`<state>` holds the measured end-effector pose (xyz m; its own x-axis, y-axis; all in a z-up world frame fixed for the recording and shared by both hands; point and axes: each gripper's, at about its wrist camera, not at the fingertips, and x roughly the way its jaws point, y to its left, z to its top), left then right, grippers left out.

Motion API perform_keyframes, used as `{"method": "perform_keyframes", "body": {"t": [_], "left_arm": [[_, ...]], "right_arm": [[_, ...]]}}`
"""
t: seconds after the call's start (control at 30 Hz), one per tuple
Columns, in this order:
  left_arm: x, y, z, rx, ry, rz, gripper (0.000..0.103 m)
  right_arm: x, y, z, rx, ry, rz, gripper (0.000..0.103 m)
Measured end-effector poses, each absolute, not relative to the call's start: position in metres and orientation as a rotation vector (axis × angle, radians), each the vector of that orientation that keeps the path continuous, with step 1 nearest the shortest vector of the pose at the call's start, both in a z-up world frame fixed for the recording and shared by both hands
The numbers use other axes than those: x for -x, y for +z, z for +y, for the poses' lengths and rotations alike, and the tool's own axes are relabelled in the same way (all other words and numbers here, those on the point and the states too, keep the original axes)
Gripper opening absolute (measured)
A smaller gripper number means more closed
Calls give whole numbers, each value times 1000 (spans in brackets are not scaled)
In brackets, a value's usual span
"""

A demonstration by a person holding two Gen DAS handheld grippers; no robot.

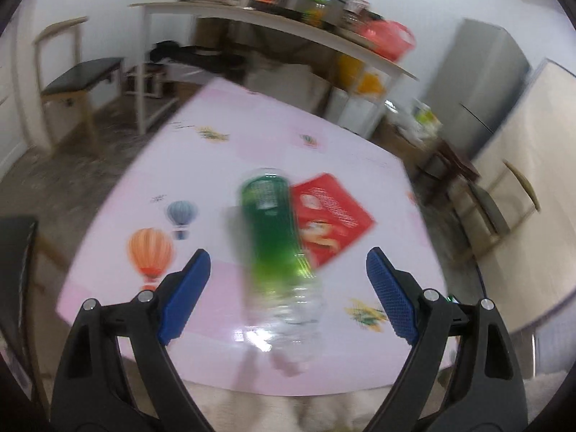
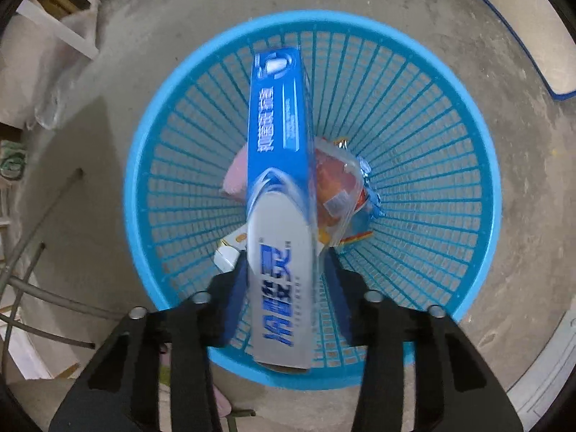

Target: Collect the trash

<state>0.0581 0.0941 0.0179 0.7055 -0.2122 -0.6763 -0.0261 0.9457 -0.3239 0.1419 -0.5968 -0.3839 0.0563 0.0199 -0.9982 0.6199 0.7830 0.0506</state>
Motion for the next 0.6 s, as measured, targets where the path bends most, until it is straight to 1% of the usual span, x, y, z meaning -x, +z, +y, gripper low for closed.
{"method": "perform_keyframes", "body": {"t": [0.17,0.27,0.37,0.47,0.6], "left_arm": [[-62,2,117,417,-85,805,84],[-69,-8,122,446,-74,826,84],[-72,-15,126,451,-59,833,84],[-74,-18,129,459,-54,834,84],[-72,-19,133,466,-54,827,84]], "right_arm": [[-130,-353,-589,-532,-521,1397,33],[-103,-320,-594,-537,-541,1342,33],[-83,-300,-599,-542,-550,1335,33],[-63,-298,-613,-581,-563,1376,33],[-62,-316,-631,-630,-579,1431,34]]}}
